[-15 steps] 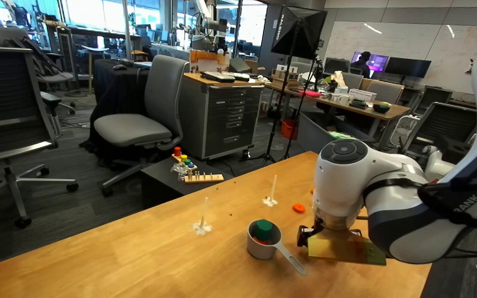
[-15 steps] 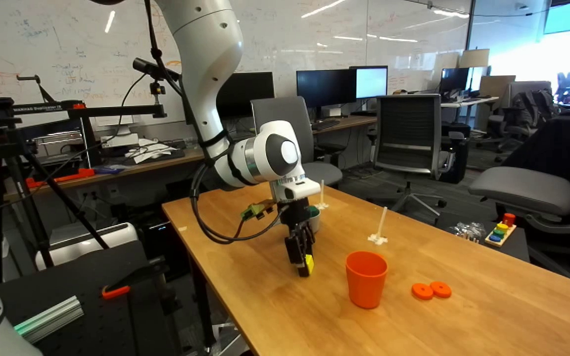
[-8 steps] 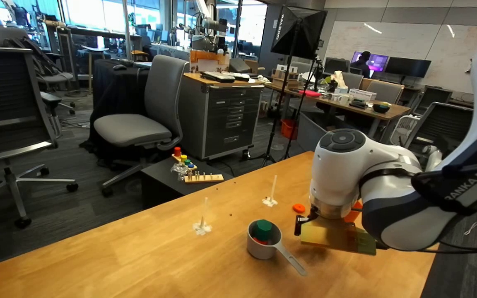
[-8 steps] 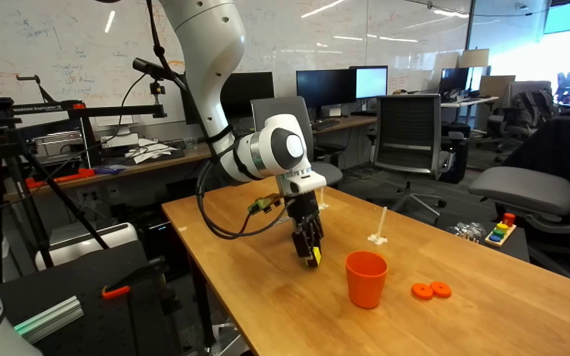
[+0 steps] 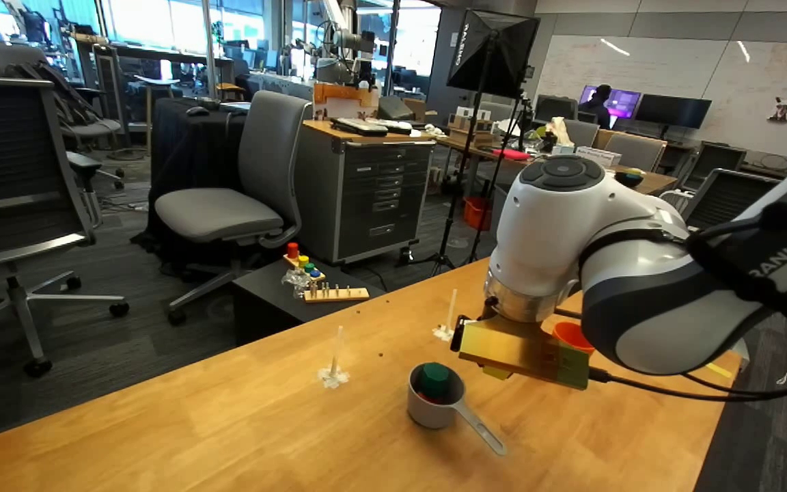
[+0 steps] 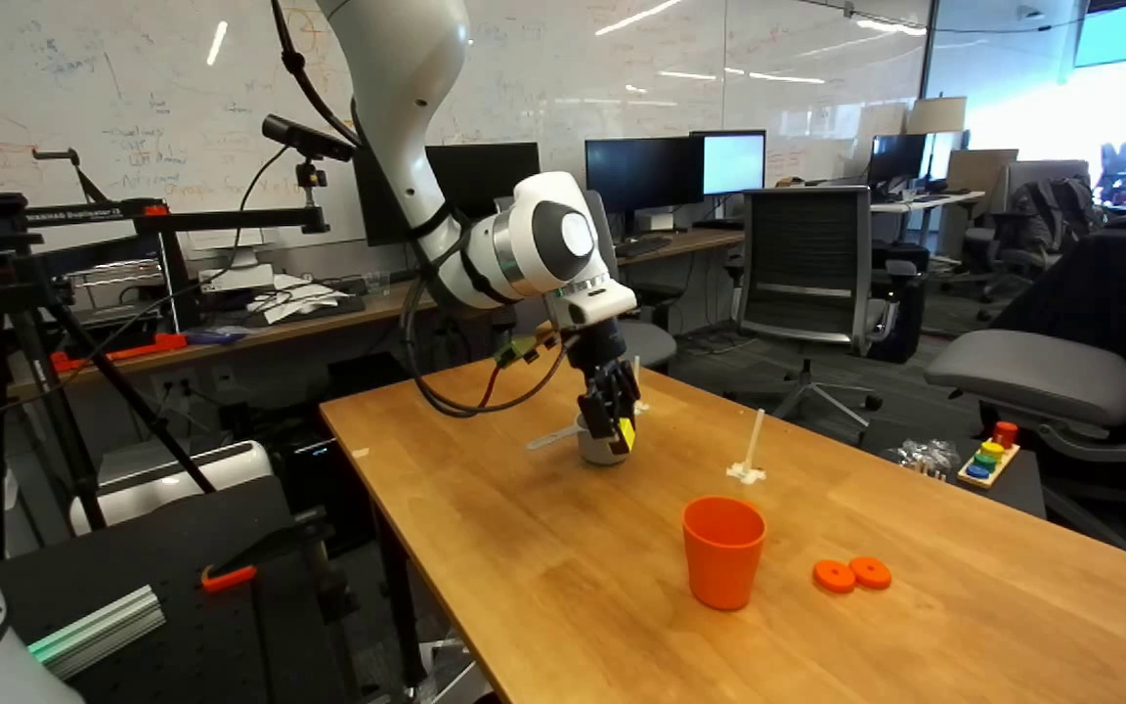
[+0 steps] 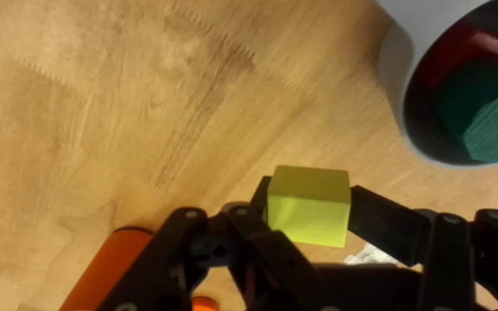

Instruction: Put the cubes inside the grey cup

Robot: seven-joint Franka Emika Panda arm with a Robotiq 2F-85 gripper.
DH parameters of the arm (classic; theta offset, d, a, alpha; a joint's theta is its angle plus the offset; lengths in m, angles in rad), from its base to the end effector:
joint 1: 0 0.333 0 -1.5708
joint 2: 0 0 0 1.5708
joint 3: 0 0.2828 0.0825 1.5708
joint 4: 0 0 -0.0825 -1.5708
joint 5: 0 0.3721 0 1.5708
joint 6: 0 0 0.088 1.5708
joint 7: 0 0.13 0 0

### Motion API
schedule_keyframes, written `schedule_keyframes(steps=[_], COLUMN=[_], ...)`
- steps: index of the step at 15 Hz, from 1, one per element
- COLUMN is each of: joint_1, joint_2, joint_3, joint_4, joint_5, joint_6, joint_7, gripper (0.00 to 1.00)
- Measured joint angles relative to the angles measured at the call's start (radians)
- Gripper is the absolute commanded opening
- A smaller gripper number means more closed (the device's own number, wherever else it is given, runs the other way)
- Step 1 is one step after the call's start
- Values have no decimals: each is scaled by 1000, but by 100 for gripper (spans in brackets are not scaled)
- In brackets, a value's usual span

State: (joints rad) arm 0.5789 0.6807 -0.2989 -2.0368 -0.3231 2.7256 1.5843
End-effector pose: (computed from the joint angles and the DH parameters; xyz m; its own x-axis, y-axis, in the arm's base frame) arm 0.5439 0.1539 0.0809 0.5643 -0.7648 0.3109 -0.8117 -0.5827 0.0401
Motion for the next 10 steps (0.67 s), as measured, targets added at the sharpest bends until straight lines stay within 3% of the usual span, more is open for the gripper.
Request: schedule_keyframes(steps=[6, 10], joint_1=[19, 34], joint_2=[-8, -8], joint_3=[69, 72], joint_4=[27, 51], joint_5=[0, 0], joint_6=[2, 2], joint_7=[47, 56], gripper=[19, 19])
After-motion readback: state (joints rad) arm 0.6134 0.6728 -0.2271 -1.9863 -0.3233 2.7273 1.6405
